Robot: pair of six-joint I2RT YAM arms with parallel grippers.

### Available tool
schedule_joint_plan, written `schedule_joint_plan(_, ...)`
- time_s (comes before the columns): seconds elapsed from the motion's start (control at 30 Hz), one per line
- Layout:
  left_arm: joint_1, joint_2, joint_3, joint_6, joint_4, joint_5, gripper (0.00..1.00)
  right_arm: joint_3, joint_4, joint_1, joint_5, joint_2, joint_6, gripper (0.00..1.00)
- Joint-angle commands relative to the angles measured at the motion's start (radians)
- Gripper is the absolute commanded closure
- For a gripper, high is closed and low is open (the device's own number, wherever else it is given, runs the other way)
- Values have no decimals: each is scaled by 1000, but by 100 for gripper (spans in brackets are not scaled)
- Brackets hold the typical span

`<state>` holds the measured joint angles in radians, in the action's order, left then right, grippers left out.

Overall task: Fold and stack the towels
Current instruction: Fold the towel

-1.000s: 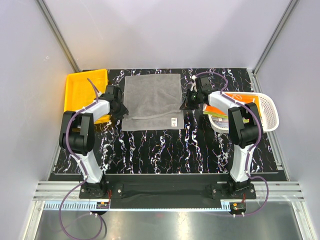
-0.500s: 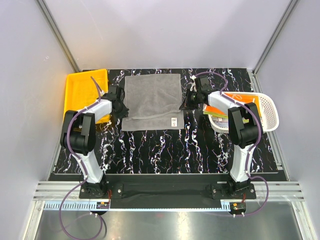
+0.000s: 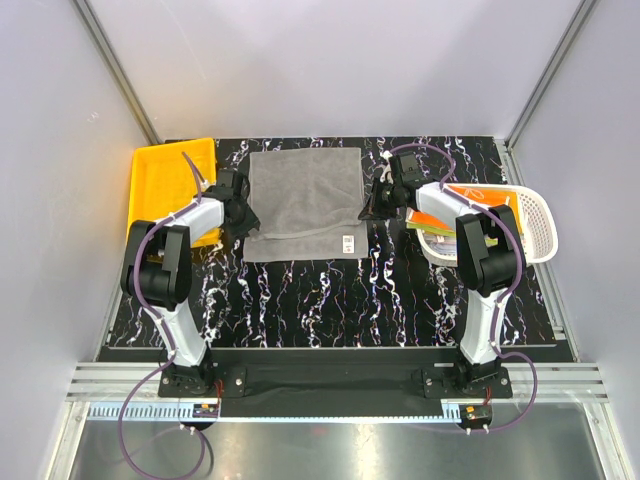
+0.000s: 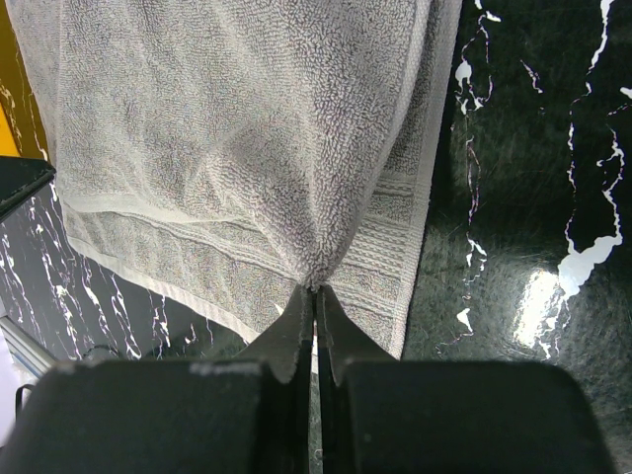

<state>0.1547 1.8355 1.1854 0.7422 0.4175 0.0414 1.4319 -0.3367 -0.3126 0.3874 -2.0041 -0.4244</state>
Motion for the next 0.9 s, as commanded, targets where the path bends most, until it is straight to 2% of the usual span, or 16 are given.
schedule_joint_plan(0.0, 5, -27, 14, 13, -26, 9, 61, 12, 28, -13, 27, 34, -11, 100)
schedule_joint_plan(0.27, 22, 7, 14, 32, -36, 14, 63, 9, 31, -13, 27, 39, -10, 100)
schedule_joint_plan(0.37, 23, 15, 23, 32, -33, 14, 68, 10, 28, -13, 28, 39, -11, 100)
schedule_joint_plan(0.73, 23, 25, 33, 20, -26, 25, 99, 10, 33, -13, 31, 39, -13, 100)
schedule_joint_plan(0.87, 23, 21, 75, 0, 15, 37, 100, 19, 24, -13, 22, 48, -7, 100)
